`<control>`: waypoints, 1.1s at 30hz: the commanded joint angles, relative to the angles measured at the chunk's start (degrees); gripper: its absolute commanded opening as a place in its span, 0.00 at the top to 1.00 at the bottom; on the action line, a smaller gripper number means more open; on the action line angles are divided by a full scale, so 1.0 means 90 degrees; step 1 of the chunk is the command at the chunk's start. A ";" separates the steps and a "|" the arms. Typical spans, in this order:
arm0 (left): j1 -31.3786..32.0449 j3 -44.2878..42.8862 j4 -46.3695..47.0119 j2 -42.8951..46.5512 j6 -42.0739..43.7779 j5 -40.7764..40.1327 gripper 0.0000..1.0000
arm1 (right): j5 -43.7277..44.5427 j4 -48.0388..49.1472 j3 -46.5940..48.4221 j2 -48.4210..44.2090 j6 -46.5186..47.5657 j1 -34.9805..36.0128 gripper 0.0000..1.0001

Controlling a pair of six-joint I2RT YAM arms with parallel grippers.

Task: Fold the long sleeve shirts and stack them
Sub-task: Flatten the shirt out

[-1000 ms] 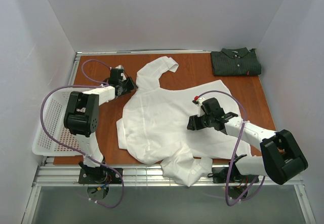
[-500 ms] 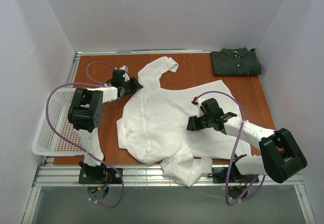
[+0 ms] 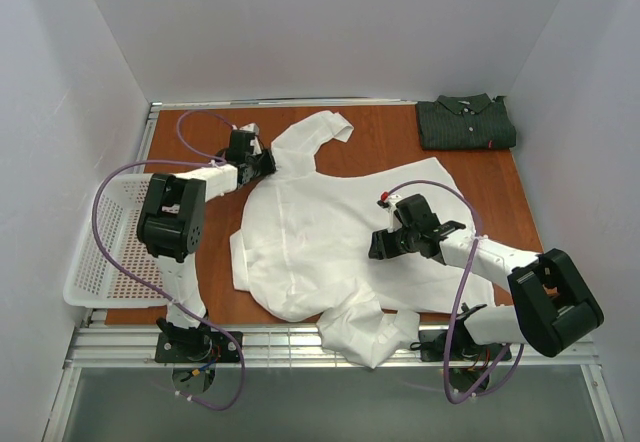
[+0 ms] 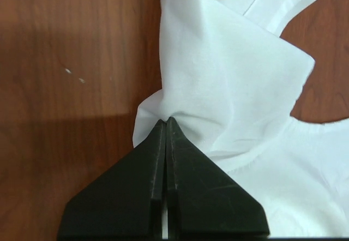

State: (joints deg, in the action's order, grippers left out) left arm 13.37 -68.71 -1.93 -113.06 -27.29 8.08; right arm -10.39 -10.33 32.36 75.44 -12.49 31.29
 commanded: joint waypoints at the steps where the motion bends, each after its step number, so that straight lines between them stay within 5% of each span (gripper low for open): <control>1: 0.0058 -0.0627 -0.0759 0.0549 0.0746 -0.1286 1.00 | 0.0207 -0.0171 0.0037 0.0104 -0.0038 0.0039 0.40; 9: 0.0936 -0.1788 -0.1639 0.0394 0.2151 -0.3791 0.97 | 0.0237 -0.0190 0.0018 0.0202 -0.0077 0.0049 0.40; 11: 0.1249 -0.1877 -0.1835 0.0335 0.2299 -0.4507 0.85 | 0.0246 -0.0200 0.0037 0.0202 -0.0067 0.0039 0.40; 12: 0.1307 -0.2032 -0.2087 0.0287 0.2193 -0.5110 0.67 | 0.0247 -0.0210 0.0047 0.0192 -0.0048 0.0049 0.40; 15: 0.1288 -0.2239 -0.2722 0.0480 0.1541 -0.5341 0.43 | 0.0256 -0.0239 0.0144 0.0104 -0.0009 0.0049 0.39; 21: 0.1259 -0.1421 -0.3066 0.1720 0.0309 -0.4025 0.38 | 0.0257 -0.0288 0.0457 -0.0208 0.0089 0.0059 0.39; 33: 0.1269 0.2271 -0.2803 0.3401 -0.1050 -0.1623 0.52 | 0.0676 -0.0395 0.0604 0.0250 -0.0203 -0.0058 0.40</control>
State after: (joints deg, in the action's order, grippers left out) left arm 24.60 -52.38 -26.57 -83.68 -33.06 -14.04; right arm -5.93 -12.82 37.30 76.53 -13.04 31.42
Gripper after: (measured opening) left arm 0.485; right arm 0.600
